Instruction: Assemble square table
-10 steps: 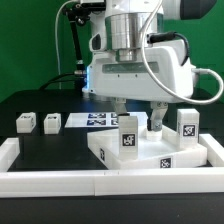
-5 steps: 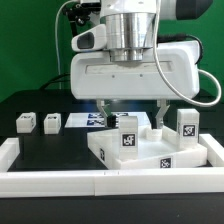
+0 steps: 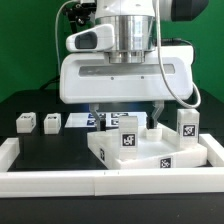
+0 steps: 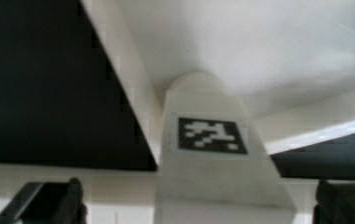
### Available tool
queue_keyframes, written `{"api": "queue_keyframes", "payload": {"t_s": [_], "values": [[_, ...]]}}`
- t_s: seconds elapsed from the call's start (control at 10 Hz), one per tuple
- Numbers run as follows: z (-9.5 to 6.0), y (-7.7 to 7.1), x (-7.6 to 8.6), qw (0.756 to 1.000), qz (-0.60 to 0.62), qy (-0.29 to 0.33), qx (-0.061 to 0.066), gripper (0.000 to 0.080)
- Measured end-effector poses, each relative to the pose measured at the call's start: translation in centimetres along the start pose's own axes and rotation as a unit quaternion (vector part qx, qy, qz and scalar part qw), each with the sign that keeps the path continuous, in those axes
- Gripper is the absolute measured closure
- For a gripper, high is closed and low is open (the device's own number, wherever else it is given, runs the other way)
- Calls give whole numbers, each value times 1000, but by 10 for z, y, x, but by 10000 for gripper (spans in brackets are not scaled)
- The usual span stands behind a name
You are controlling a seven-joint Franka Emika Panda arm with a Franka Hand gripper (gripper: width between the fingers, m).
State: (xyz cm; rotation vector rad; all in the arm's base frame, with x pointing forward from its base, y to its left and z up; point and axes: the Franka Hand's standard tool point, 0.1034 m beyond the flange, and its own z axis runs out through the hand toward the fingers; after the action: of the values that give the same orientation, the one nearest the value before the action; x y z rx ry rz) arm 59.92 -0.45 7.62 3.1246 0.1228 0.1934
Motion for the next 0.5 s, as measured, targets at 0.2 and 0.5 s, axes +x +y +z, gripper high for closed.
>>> {"api": "queue_keyframes", "payload": {"t_s": [0.2,0.5], "values": [[1,0,-1,1000,8,-1,0,273],[1,0,-1,1000,21,-1,0,510]]}}
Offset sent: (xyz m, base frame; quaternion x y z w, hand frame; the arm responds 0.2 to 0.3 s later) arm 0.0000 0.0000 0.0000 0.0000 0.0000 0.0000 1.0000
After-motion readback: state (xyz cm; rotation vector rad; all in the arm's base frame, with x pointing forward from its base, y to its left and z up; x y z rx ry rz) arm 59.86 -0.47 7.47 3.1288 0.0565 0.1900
